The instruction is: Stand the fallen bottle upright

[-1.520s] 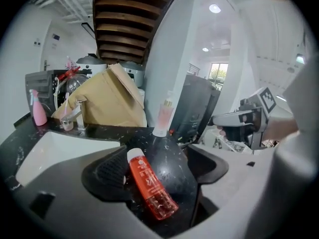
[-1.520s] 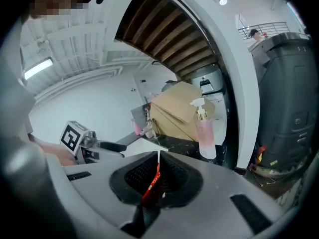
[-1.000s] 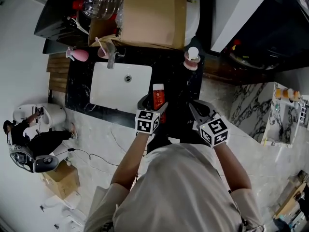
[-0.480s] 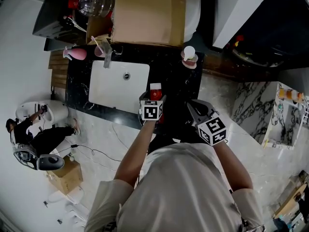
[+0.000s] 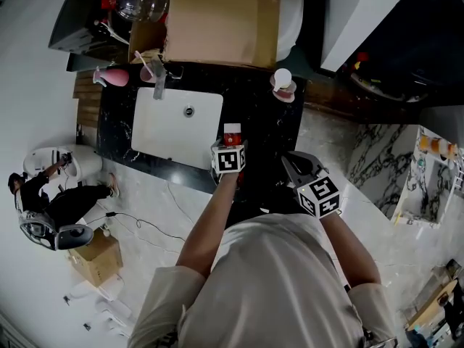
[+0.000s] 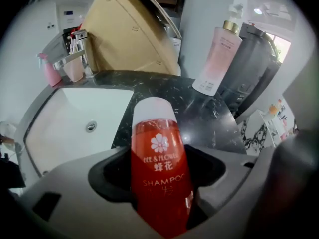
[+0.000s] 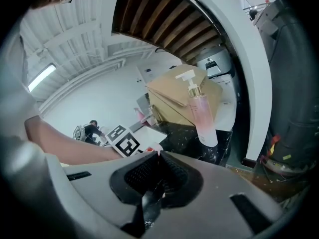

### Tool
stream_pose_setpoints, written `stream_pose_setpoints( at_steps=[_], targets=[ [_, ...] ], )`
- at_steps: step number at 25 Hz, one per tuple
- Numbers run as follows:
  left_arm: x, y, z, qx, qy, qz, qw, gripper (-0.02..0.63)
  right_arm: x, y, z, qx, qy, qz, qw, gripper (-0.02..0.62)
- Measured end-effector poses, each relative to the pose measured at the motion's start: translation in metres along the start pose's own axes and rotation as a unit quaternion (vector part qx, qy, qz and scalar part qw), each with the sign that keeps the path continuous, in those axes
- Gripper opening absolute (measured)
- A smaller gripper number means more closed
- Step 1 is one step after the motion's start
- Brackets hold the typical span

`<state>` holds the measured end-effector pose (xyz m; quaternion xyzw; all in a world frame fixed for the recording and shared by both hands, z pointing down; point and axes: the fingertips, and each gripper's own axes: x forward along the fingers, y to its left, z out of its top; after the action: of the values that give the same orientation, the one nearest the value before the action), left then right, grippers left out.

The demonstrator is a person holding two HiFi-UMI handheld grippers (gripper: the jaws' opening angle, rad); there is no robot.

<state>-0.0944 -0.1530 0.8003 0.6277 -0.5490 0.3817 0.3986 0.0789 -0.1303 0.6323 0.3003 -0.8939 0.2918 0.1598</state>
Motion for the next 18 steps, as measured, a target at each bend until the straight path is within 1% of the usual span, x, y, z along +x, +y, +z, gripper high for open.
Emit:
stream_pose_setpoints(
  at_steps=[2,9,15,18],
  targets=[
    [0.000,0.001,0.003,-0.004,0.001,0.000,1.0000,0.307,0.001,0.001,0.001,-0.002,-0.001,0.004,1.000,0.035],
    [-0.012,-0.006,-0.002,0.012,-0.008,-0.022,0.9997,0.291,-0.002,0.004,0.006,-0.006,-0.007,0.004,1.000,0.035],
    [-0.040,-0.016,0.000,0.040,-0.047,-0.034,0.9975,0.288,-0.003,0.011,0.008,-0.006,-0.013,0.005,1.000,0.035],
    [-0.050,-0.016,0.000,0.044,-0.068,-0.038,0.9959,0.290,-0.001,0.017,0.007,-0.009,-0.014,0.007,1.000,0.035]
  ],
)
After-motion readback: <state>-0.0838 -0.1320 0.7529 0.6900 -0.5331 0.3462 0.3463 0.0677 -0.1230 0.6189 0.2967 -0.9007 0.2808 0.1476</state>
